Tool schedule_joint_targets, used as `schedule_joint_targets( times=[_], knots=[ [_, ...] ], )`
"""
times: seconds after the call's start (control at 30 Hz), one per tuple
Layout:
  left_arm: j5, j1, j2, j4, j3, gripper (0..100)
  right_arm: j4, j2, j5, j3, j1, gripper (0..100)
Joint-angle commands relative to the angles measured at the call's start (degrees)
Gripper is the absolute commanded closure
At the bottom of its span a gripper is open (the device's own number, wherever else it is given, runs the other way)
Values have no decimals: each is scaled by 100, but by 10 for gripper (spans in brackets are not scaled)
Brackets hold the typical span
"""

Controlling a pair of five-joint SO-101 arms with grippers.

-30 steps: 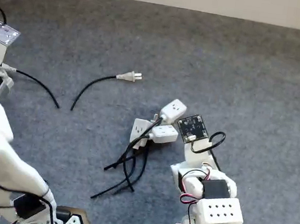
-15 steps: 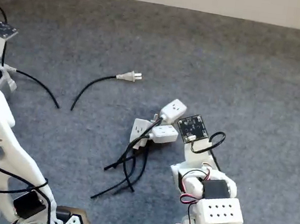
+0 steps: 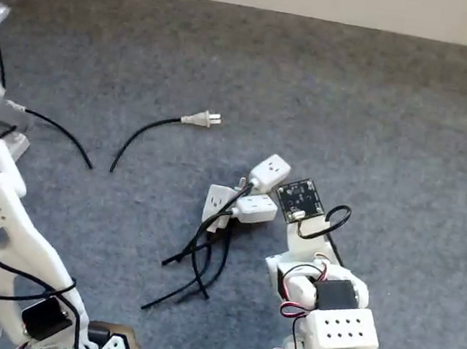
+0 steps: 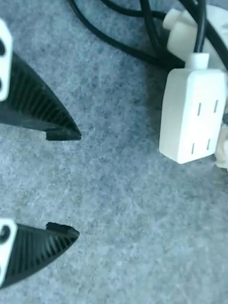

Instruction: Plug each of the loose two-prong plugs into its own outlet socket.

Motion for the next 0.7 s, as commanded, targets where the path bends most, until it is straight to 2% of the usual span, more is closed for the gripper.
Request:
schedule_joint_targets(
  times=[0.0, 0.2, 0.4, 0.67],
  knots=[
    [466, 725, -119, 35, -1174, 635, -101, -101, -62, -22, -57, 724],
    [1310, 1824, -145, 44, -2765, 635, -189, -101, -88, -31, 4, 724],
    [1644, 3204, -567, 123, -2457, 635, -224, -119, -501, -163, 1138, 724],
    [1723, 5095, -532, 132, -910, 635, -198, -119, -492, -444, 1974, 724]
  ],
)
